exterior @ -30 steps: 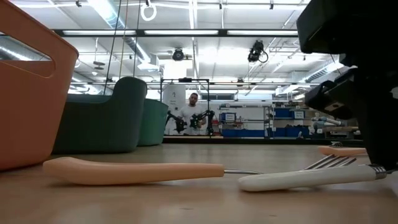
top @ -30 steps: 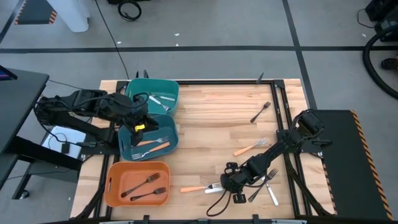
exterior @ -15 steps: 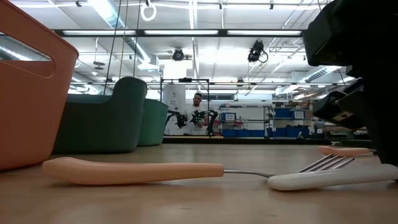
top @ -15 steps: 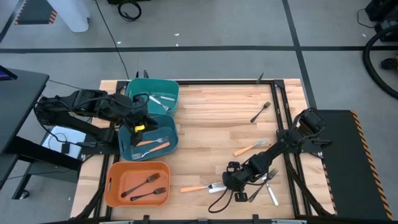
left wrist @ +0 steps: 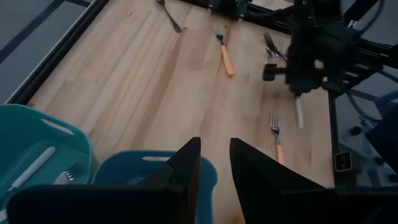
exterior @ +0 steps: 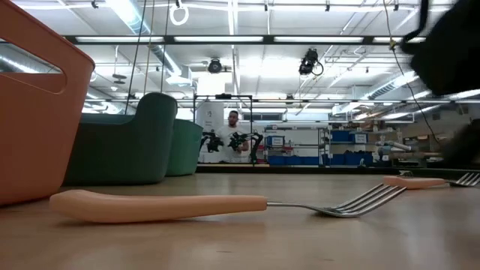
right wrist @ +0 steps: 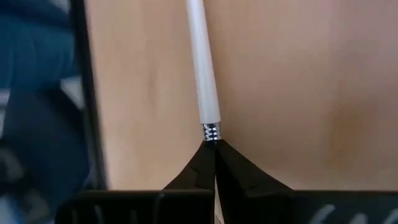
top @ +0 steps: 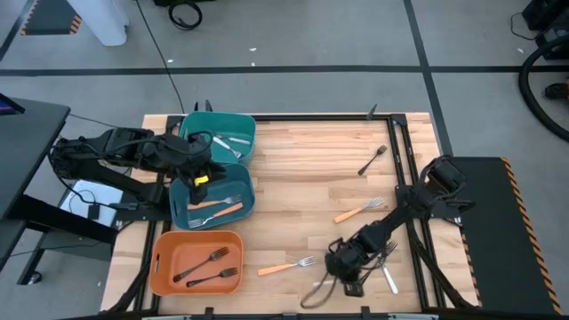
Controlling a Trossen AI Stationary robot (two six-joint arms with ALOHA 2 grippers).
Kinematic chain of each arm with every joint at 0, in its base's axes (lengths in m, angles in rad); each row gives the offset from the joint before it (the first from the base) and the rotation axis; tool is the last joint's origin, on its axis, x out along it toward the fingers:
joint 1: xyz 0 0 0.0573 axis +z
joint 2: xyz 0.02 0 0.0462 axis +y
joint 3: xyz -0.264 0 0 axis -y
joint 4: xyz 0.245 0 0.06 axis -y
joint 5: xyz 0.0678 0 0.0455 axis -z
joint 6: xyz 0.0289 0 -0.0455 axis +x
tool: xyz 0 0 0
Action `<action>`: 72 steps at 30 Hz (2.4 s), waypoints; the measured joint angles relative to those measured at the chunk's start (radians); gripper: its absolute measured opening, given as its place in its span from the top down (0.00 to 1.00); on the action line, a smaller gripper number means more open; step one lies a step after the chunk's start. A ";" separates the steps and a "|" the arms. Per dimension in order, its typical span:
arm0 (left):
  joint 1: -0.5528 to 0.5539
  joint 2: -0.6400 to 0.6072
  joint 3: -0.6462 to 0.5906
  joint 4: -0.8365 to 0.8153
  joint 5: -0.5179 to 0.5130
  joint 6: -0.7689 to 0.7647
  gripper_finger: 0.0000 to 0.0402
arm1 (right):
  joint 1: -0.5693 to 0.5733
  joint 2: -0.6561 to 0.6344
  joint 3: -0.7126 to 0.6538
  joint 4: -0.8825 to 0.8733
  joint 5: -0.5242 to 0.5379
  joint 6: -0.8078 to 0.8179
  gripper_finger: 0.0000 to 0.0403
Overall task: Sort silverware by color (type)
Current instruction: Put the white fork into the green bin
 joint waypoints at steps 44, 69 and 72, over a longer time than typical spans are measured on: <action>0.317 0.329 -0.001 0.467 -0.052 0.197 0.57 | -0.787 -0.495 0.167 0.262 0.260 -0.702 0.99; 0.411 0.349 0.000 0.903 0.028 0.177 0.70 | -0.995 -0.514 0.167 0.313 -0.014 -0.737 0.99; 0.411 0.348 0.000 0.916 0.030 0.220 0.82 | -1.011 -0.514 0.167 0.333 -0.018 -0.716 0.99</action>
